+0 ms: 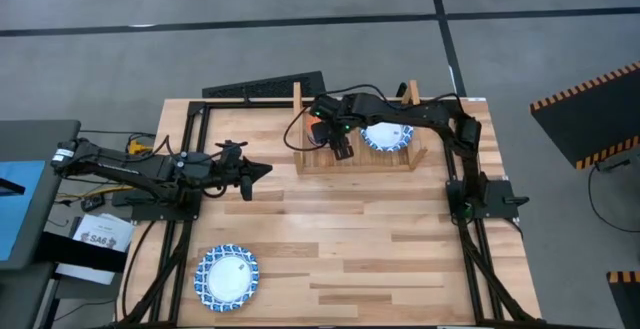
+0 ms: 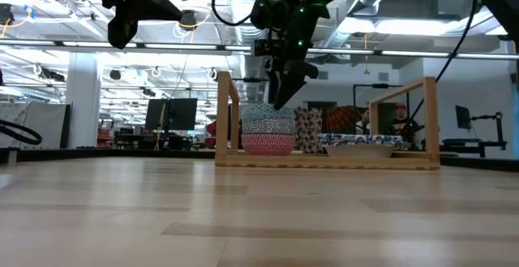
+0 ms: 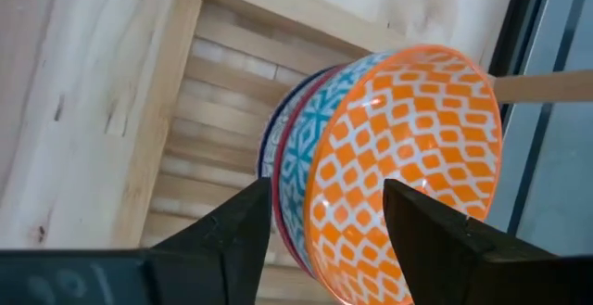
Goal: Place and stack bowls onto a shelf
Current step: Stack the blue pattern large bowl into the blue pattern large bowl on the shelf
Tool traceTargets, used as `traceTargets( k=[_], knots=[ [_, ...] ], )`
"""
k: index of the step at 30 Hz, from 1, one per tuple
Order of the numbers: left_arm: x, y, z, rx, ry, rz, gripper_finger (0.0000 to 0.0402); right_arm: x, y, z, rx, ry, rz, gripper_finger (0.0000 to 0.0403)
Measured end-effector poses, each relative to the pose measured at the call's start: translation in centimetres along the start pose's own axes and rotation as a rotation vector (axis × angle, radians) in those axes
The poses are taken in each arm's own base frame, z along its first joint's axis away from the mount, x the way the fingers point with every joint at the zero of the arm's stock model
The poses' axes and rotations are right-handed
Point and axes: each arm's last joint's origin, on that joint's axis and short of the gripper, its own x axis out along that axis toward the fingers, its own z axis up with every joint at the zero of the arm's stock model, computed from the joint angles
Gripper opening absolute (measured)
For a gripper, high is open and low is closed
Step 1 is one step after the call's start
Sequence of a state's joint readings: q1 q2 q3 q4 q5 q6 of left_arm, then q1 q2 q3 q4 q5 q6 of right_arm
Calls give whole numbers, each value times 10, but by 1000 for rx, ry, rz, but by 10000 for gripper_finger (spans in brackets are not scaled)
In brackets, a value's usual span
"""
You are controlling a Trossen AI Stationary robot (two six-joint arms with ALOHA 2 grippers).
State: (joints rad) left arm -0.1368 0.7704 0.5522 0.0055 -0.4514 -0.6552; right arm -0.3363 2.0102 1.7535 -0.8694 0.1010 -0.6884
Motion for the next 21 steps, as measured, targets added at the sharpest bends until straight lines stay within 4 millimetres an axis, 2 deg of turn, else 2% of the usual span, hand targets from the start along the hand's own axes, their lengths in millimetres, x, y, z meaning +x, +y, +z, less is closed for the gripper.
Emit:
traceTargets(
  k=[3,7,10,14,15,18,21],
  knots=[
    [0,0,0,0,0,0,0,-4,1,1,-2,-14,8,219],
    [0,0,0,1,0,1,0,-23,1,2,-1,-52,-10,179],
    [0,0,-1,4,5,5,0,-32,0,1,58,-83,2,129],
    [0,1,-1,9,14,11,0,-41,-4,-6,246,-196,152,34],
    [0,1,-1,8,13,10,0,-41,-4,-10,286,-206,188,21],
    [0,1,-1,23,12,10,0,-41,-1,-19,369,-203,239,21],
    [0,1,-1,49,11,9,0,-53,11,-29,397,-206,250,18]
  ],
)
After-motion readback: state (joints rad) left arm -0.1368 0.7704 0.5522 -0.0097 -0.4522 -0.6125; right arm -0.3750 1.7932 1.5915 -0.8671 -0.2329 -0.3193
